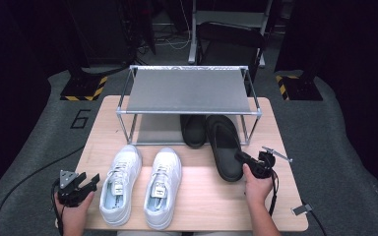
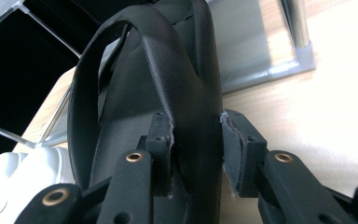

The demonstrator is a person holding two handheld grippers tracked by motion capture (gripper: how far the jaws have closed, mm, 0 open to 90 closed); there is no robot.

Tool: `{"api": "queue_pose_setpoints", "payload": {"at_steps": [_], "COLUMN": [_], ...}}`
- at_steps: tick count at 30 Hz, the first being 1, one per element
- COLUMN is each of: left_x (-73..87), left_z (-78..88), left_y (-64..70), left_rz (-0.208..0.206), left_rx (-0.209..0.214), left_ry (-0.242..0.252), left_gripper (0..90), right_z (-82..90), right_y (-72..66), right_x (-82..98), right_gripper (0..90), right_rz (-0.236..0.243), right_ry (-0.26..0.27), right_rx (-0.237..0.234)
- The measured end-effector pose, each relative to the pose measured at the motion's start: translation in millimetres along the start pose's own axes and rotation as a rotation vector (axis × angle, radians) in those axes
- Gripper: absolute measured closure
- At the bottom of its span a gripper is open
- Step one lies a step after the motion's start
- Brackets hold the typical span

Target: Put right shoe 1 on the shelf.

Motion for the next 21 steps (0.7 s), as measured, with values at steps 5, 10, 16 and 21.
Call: {"api": "queue_pose_setpoints", "payload": {"at_steps": [5, 10, 16, 21], "left_x": [0.3, 0.1, -0.5, -1.5], "left_z": [0.2, 0.1, -0.2, -0.2], "left_y": [-0.9, -1.4, -1.2, -1.2], "left_rz": [-0.011, -0.011, 0.001, 0.001], "left_rx": [-0.001, 0.000, 0.002, 0.003], "left_ry": [-0.009, -0.009, 0.000, 0.007], "left_gripper": [43.1, 43.2, 43.2, 43.2], "right_z": [-9.1, -16.7, -21.1, -27.3], "right_y": [0.1, -0.3, -1.7, -2.7], "right_x": [-5.8, -14.3, -27.6, -41.6], "right_gripper": [65.4, 65.4, 65.4, 65.4], "right_rz": [-0.005, -0.007, 0.000, 0.005], "right_ry": [-0.009, 0.006, 0.020, 0.024], "right_rx": [0.022, 0.026, 0.038, 0.055]}}
Point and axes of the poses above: each handheld gripper's, and its own axes: z roughly backward along the jaws, x roughly out of its underside, y roughly to its right, the point moved 10 cm from there along -z, roughly forward along the jaws, and after that the axes turned 13 degrees about z, right-handed, at the moved point
